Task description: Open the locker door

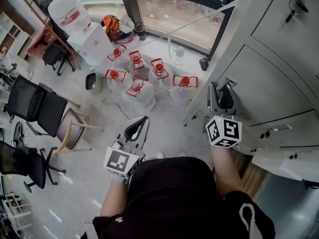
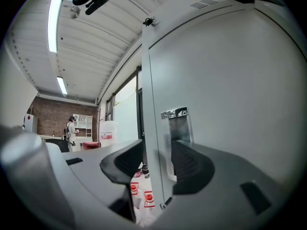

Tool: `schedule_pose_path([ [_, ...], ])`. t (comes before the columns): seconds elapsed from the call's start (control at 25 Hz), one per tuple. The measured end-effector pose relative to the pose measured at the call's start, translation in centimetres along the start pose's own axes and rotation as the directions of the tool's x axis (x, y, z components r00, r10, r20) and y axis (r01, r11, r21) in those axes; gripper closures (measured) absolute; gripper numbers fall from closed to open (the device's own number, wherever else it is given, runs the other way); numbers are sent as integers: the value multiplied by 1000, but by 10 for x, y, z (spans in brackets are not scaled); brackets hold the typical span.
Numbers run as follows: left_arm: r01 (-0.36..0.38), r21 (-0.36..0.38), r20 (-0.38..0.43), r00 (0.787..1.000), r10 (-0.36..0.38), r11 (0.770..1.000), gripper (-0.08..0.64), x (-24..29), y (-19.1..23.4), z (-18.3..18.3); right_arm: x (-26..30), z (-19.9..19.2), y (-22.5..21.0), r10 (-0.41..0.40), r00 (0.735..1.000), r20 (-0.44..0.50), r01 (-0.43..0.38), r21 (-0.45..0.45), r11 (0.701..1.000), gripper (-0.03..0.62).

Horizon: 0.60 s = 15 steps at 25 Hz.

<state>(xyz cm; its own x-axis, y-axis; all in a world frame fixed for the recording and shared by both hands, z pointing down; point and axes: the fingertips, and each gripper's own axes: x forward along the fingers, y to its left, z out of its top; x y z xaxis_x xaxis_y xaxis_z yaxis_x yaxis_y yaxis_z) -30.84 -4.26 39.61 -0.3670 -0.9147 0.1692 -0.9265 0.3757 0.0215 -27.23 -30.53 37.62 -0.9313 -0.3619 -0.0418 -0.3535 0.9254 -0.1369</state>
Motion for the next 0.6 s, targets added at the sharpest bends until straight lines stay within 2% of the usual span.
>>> schedule_pose_path([
  [0.12, 7, -11, 1, 1000, -7, 1000, 537, -4, 0, -2, -1, -1, -4, -27, 1000, -7, 27, -15, 1000, 420],
  [0.2, 18, -12, 6, 1000, -18, 1000, 537, -8, 0, -1, -1, -1, -8, -44, 999, -20, 43, -20, 999, 474],
  [0.32, 41, -7, 5, 999, -41, 999, 537, -14, -1, -4, -3, -2, -9, -58, 997, -46, 57, -21, 998, 486],
  [0.4, 56, -9, 10, 998, -56, 998, 537, -19, -2, -5, -7, -2, -8, -71, 996, -54, 71, -4, 997, 515],
  [0.6, 103, -11, 10, 995, -103, 995, 537, -36, -2, -12, -29, -3, 4, -61, 997, -46, 64, 64, 996, 510],
])
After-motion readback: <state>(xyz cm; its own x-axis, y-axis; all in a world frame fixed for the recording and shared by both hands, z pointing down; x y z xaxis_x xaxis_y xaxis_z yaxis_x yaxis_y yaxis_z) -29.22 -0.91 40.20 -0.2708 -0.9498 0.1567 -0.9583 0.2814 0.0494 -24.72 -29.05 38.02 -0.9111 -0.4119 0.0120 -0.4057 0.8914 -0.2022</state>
